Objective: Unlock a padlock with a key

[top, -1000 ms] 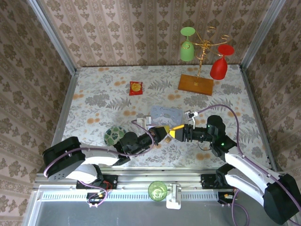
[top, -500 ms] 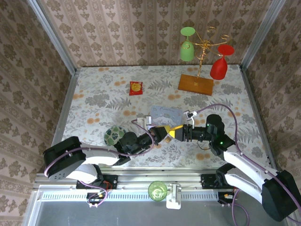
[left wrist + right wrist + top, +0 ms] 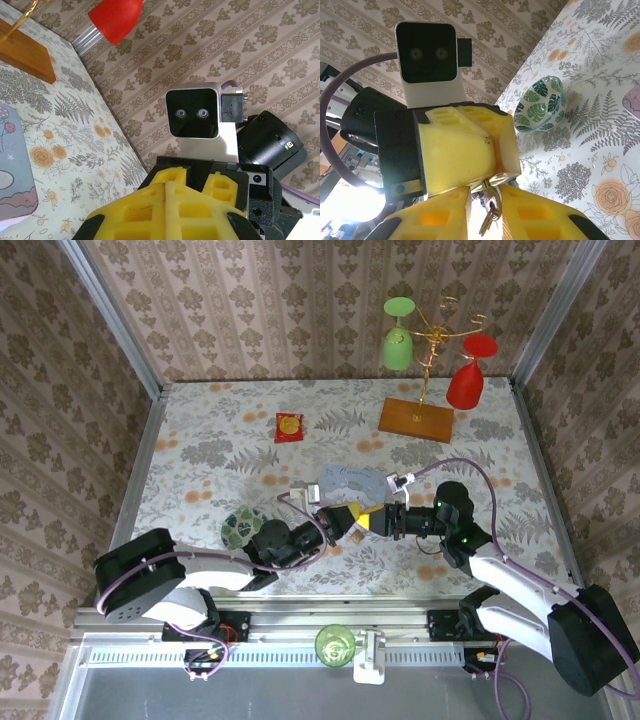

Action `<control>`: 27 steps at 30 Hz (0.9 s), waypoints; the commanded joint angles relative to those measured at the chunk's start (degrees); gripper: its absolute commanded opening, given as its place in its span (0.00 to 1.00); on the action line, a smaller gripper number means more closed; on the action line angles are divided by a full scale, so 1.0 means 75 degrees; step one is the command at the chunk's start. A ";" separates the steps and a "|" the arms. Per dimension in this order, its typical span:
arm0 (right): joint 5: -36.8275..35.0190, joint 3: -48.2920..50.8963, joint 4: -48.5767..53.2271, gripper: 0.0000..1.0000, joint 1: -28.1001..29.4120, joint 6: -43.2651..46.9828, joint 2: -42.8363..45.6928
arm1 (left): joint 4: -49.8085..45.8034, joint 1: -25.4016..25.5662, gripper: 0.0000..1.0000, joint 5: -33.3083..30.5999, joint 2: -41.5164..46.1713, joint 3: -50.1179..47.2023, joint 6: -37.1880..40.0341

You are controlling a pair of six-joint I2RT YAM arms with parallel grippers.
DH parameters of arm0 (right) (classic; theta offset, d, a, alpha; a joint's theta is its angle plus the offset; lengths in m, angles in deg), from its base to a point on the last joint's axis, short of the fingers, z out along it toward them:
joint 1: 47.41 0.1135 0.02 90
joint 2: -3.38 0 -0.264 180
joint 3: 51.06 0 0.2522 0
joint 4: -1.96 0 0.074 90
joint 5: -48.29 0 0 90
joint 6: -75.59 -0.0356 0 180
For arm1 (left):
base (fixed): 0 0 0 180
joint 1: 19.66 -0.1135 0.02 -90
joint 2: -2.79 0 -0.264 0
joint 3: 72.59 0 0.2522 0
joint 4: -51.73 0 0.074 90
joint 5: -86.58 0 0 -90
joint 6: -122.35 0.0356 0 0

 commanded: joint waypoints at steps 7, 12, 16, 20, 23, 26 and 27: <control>0.0237 0.0384 -0.0686 0.08 0.0079 -0.0347 0.0267 | 0.0279 0.0022 0.00 0.0167 -0.0260 0.0210 -0.0072; 0.0116 0.0494 -0.0505 0.07 0.0009 -0.0325 0.0444 | 0.0248 0.0016 0.00 0.0075 -0.0204 0.0114 -0.0005; 0.0061 0.0528 -0.0407 0.00 -0.0051 -0.0274 0.0661 | 0.0245 0.0016 0.00 0.0083 -0.0254 0.0086 -0.0083; 0.0097 0.0512 -0.0086 0.00 -0.0063 -0.0161 0.0756 | 0.0245 0.0017 0.00 0.0043 -0.0318 0.0091 -0.0119; 0.0063 0.0563 0.0269 0.00 -0.0074 -0.0031 0.0986 | 0.0172 0.0016 0.00 -0.0092 -0.0319 0.0041 -0.0124; -0.0064 0.0594 0.0738 0.09 -0.0071 0.0056 0.1320 | 0.0269 0.0048 0.00 -0.0246 -0.0332 -0.0055 -0.0132; -0.0078 0.0594 0.0832 0.10 -0.0073 0.0111 0.1411 | 0.0303 0.0074 0.00 -0.0336 -0.0303 -0.0086 -0.0122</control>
